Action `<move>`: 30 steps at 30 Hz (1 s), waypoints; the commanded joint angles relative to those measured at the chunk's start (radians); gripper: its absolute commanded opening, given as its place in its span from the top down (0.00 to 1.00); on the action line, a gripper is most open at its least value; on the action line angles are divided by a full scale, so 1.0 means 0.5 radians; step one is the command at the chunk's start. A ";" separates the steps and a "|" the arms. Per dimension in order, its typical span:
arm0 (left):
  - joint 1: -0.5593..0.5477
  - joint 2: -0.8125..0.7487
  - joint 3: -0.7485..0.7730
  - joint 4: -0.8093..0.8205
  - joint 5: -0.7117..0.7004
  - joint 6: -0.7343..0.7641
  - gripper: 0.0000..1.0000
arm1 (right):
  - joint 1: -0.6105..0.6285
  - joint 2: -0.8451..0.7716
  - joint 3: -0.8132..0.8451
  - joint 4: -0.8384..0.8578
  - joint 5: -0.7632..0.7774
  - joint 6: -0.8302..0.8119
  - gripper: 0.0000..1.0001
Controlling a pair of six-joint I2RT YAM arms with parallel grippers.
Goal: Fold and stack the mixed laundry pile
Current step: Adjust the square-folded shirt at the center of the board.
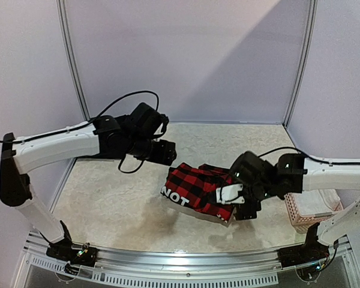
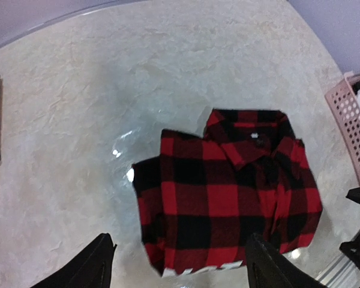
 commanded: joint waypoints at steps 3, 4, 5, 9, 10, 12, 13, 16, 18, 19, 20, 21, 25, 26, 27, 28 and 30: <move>0.141 0.473 0.394 0.093 0.398 0.003 0.37 | -0.636 -0.136 0.213 -0.167 -0.718 0.366 0.01; 0.141 0.537 0.418 0.118 0.469 -0.004 0.41 | -0.696 -0.151 0.216 -0.128 -0.730 0.421 0.01; 0.139 0.584 0.421 0.135 0.559 -0.025 0.44 | -0.751 -0.154 0.209 -0.090 -0.739 0.498 0.01; 0.097 0.575 0.066 0.411 0.786 -0.124 0.51 | -0.960 -0.091 0.175 -0.001 -0.994 0.724 0.01; 0.079 0.561 -0.035 0.487 0.827 -0.149 0.52 | -1.014 -0.072 0.157 0.022 -1.062 0.761 0.01; 0.030 0.534 -0.225 0.563 0.845 -0.181 0.55 | -1.084 -0.045 0.142 0.051 -1.099 0.764 0.03; -0.001 0.508 -0.317 0.580 0.828 -0.195 0.55 | -1.110 -0.040 0.147 0.046 -1.127 0.758 0.04; -0.088 0.392 -0.649 0.709 0.751 -0.304 0.56 | -1.126 -0.011 0.150 0.012 -1.266 0.731 0.10; -0.115 0.366 -0.823 0.803 0.724 -0.409 0.56 | -1.126 0.015 0.121 0.031 -1.359 0.708 0.13; -0.122 0.382 -0.906 0.851 0.721 -0.448 0.56 | -1.127 0.033 0.109 0.047 -1.379 0.703 0.15; -0.134 0.405 -0.940 0.889 0.706 -0.467 0.56 | -1.127 0.053 0.108 0.057 -1.395 0.695 0.17; -0.152 0.427 -0.949 0.900 0.688 -0.477 0.56 | -1.125 0.103 0.119 0.055 -1.413 0.682 0.21; -0.193 0.361 -0.842 0.865 0.683 -0.419 0.50 | -1.123 0.297 0.194 0.003 -1.522 0.603 0.35; -0.210 0.287 -0.797 0.817 0.647 -0.367 0.47 | -1.125 0.341 0.205 -0.002 -1.544 0.590 0.37; -0.223 0.208 -0.745 0.759 0.603 -0.282 0.44 | -1.123 0.365 0.211 -0.004 -1.578 0.576 0.39; -0.231 0.130 -0.700 0.689 0.548 -0.222 0.41 | -1.120 0.395 0.212 -0.003 -1.618 0.572 0.43; -0.228 -0.029 -0.625 0.508 0.395 -0.162 0.34 | -1.113 0.427 0.209 0.005 -1.676 0.564 0.48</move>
